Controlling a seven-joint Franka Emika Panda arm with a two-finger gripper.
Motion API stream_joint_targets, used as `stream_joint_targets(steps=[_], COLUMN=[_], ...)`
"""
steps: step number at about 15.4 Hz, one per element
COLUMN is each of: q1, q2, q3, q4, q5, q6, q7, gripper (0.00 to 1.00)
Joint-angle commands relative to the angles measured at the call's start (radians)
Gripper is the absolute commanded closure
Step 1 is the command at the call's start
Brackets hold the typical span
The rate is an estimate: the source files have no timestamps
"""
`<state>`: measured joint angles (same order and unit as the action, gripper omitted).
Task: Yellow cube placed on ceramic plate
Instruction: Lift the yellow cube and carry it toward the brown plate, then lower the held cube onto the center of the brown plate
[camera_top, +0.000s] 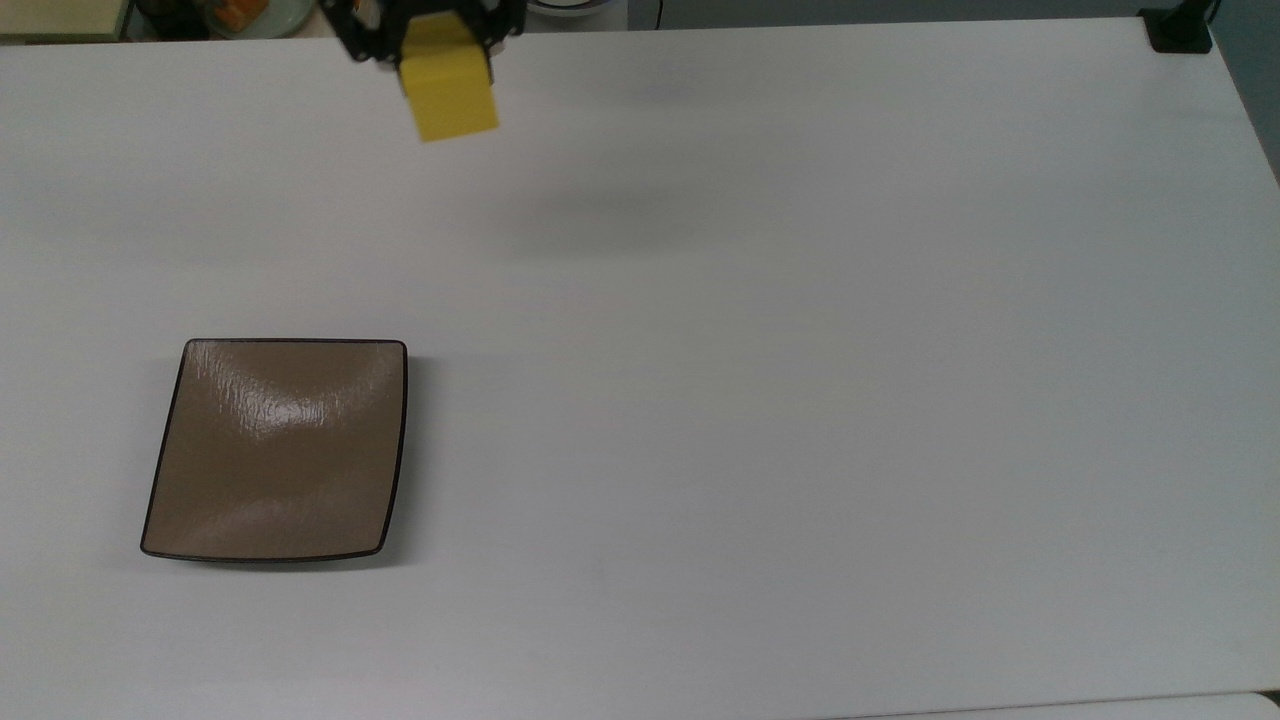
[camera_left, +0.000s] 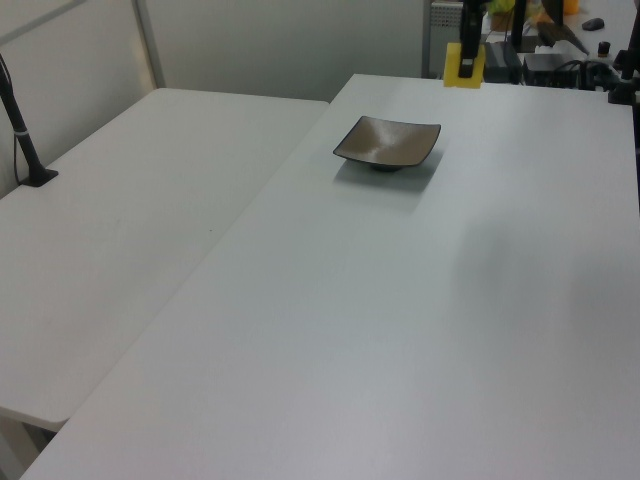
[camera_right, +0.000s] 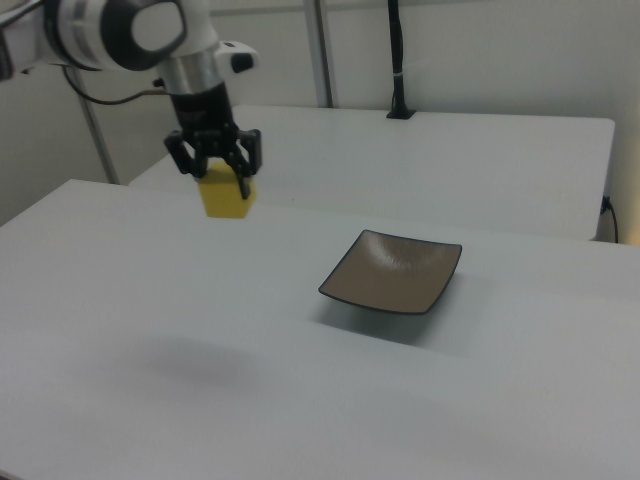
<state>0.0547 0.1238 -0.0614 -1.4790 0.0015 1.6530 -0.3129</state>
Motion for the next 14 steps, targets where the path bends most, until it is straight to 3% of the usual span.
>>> stream_joint_targets(steps=[1, 14], q1=[-0.042, -0.133], q2=[0.176, 0.414], q3=[-0.012, -0.009], q4=[0.186, 0.220], q5=[0.044, 0.089], q6=[-0.019, 0.456], q7=[-0.044, -0.048], gripper=[0.94, 0.91])
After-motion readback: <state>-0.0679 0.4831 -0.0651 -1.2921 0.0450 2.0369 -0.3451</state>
